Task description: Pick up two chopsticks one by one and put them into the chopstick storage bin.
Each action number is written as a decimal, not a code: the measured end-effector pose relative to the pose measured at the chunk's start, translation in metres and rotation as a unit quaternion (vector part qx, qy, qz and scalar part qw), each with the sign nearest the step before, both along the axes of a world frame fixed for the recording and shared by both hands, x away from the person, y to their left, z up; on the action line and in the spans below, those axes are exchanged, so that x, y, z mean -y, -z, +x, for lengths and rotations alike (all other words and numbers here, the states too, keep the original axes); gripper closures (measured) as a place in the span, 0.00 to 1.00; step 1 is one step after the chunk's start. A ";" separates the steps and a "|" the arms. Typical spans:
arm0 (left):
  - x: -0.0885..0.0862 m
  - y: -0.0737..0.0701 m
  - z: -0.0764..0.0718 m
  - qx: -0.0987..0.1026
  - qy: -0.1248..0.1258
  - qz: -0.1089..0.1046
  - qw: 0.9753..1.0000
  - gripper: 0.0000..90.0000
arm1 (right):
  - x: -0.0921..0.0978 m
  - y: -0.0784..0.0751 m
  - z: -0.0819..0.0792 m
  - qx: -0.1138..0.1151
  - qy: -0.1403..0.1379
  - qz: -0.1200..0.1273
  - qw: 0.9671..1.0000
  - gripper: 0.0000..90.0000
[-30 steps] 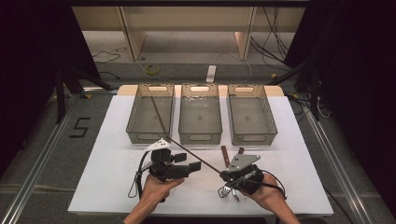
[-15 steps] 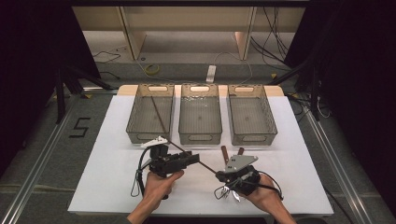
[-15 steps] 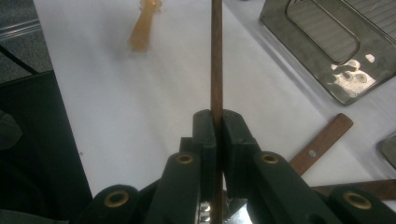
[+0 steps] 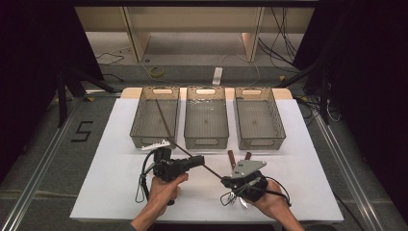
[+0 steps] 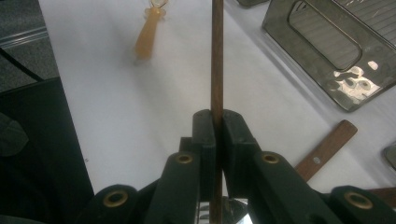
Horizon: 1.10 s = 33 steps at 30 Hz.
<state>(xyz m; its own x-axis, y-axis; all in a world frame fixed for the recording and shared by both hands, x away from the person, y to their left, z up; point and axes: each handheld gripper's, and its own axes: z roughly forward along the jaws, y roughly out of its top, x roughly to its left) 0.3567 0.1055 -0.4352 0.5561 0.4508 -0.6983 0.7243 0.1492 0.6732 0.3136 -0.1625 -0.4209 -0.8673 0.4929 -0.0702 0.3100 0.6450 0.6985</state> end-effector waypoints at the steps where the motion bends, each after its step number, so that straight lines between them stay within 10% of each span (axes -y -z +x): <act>1: 0.000 -0.001 0.000 0.000 0.004 -0.005 1.000 0.86 | 0.000 0.000 0.000 0.000 -0.001 0.001 1.000 0.94; 5: -0.001 -0.006 -0.001 -0.006 0.019 -0.028 0.999 0.94 | 0.001 0.001 0.000 0.000 -0.002 0.007 1.000 0.93; 6: -0.001 -0.011 -0.003 0.016 0.017 0.003 1.000 0.94 | 0.002 0.001 0.001 -0.003 0.000 0.012 1.000 0.88; 20: -0.021 -0.033 0.007 0.029 0.016 0.050 0.998 0.94 | 0.027 -0.002 0.005 -0.027 0.030 0.032 0.999 0.57; 33: -0.057 -0.060 0.023 0.036 0.001 0.064 0.997 0.94 | 0.040 0.003 0.009 -0.052 0.070 0.017 0.996 0.39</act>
